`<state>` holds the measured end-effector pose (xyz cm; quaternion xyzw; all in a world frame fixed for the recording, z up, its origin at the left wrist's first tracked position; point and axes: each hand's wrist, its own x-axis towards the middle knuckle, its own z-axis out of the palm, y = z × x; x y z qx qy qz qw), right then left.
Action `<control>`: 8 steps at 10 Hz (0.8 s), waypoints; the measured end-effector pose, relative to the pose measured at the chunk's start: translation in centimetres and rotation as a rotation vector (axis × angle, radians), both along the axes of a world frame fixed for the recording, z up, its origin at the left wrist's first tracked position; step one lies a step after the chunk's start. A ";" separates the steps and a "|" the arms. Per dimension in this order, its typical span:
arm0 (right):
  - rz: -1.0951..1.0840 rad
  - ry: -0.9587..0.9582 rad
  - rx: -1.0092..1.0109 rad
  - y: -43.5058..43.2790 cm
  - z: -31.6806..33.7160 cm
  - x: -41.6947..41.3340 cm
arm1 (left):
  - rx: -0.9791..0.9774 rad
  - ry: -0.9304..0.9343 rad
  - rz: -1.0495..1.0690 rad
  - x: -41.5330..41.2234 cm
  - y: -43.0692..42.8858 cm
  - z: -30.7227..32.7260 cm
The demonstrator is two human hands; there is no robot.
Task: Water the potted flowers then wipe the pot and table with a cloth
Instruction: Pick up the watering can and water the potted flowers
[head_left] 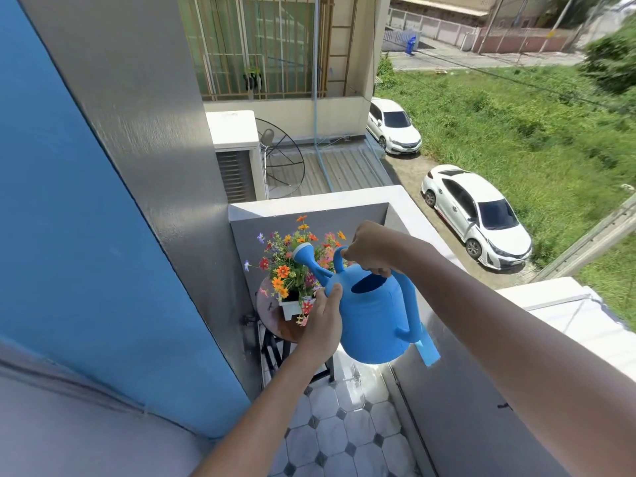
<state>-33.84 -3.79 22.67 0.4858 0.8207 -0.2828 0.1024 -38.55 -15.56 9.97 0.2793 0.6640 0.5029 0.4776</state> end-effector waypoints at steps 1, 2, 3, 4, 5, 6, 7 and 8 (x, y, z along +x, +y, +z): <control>0.017 0.010 0.024 0.3 0.1 0.1 | -0.011 -0.011 -0.012 0.1 0.3 0.0; 0.006 0.006 0.028 0.6 0.2 0.3 | -0.012 -0.025 -0.031 0.2 0.7 0.1; -0.014 -0.004 0.025 1.0 0.7 1.0 | 0.006 -0.019 -0.050 0.5 1.2 0.5; -0.029 -0.021 0.032 1.3 1.3 1.8 | -0.003 0.011 -0.066 1.1 1.7 0.9; -0.079 -0.072 0.043 1.6 1.6 2.8 | -0.020 0.019 -0.076 2.0 3.0 -0.1; -0.105 -0.056 0.050 2.2 1.6 3.7 | -0.028 0.057 -0.095 2.9 3.6 -0.6; -0.101 -0.042 0.062 2.6 1.6 4.3 | -0.002 0.029 -0.146 3.4 4.0 -0.2; -0.141 -0.054 0.051 2.9 1.6 5.1 | 0.031 -0.020 -0.172 3.8 4.3 0.2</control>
